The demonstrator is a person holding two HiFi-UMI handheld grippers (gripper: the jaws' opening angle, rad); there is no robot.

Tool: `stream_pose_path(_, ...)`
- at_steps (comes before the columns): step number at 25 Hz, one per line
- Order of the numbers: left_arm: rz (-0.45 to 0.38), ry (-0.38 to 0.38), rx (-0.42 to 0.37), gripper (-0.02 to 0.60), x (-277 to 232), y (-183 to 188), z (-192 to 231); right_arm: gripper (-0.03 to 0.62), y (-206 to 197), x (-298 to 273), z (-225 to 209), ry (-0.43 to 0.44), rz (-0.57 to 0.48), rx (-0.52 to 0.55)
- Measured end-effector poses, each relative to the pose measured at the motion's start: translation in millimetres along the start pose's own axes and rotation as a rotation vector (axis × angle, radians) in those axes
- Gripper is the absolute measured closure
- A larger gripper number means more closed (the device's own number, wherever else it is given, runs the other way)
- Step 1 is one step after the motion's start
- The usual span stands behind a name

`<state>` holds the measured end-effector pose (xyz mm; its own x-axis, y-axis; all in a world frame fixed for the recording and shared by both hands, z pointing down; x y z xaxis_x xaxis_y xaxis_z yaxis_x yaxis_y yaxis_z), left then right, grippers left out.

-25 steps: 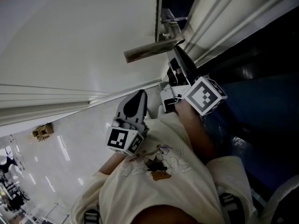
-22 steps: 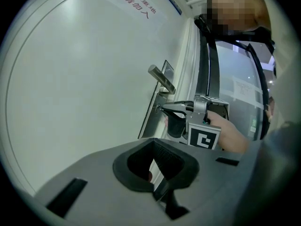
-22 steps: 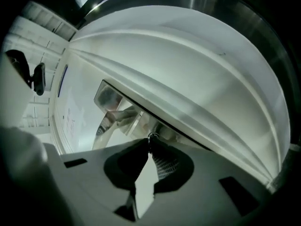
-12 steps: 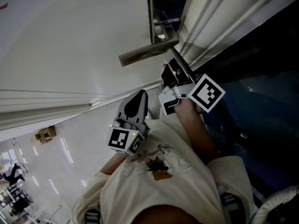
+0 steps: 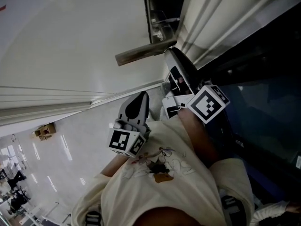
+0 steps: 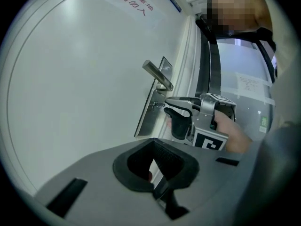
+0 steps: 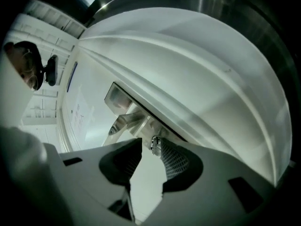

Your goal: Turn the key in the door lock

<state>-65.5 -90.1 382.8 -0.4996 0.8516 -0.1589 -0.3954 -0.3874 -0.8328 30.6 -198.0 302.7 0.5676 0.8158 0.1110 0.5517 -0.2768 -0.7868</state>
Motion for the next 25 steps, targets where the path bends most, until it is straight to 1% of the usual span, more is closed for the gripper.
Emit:
stream_pose_path(3, 0.004, 0.022, 0.011, 0.577, -1, -8, -5, 0.479, 5, 25, -11, -0.057, -0.031, 0.118)
stream_pose_path(5, 0.008, 0.041, 0.018, 0.577, -1, -15, -9, 0.479, 2, 42, -17, -0.071, -0.03, 0.177)
stream_pose_path(7, 0.011, 0.063, 0.024, 0.577, 2, -22, -14, 0.482, -5, 59, -22, -0.081, -0.015, 0.216)
stream_pose_path(10, 0.005, 0.092, 0.045, 0.577, 7, -32, -21, 0.513, -17, 80, -30, -0.098, 0.006, 0.274)
stream_pose_path(11, 0.002, 0.097, 0.048, 0.577, 8, -33, -21, 0.514, -20, 82, -32, -0.099, 0.012, 0.286)
stream_pose_path(15, 0.008, 0.097, 0.042, 0.577, 17, -39, -25, 0.52, -34, 96, -26, -0.081, 0.043, 0.298)
stream_pose_path(17, 0.006, 0.084, 0.04, 0.577, 22, -42, -29, 0.53, -44, 103, -17, -0.051, 0.074, 0.309)
stream_pose_path(18, 0.002, 0.078, 0.043, 0.577, 26, -44, -30, 0.586, -50, 106, -10, -0.021, 0.089, 0.307)
stream_pose_path(20, -0.005, 0.069, 0.048, 0.577, 36, -46, -31, 0.585, -61, 111, 4, 0.024, 0.109, 0.311)
stream_pose_path(25, -0.018, 0.056, 0.047, 0.577, 83, -47, -35, 0.586, -88, 135, 41, 0.02, 0.157, 0.405)
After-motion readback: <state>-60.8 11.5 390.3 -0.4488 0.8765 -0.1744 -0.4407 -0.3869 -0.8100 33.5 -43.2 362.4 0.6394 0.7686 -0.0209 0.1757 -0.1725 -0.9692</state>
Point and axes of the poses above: the fingertips, and each gripper's own axes: x backward along the fingers, z to its left, y out of its top, the point moved 1 cm from there along x, backward along the fingers, and after that the axes turned 12 degrees about x, right-handed, at the moved point
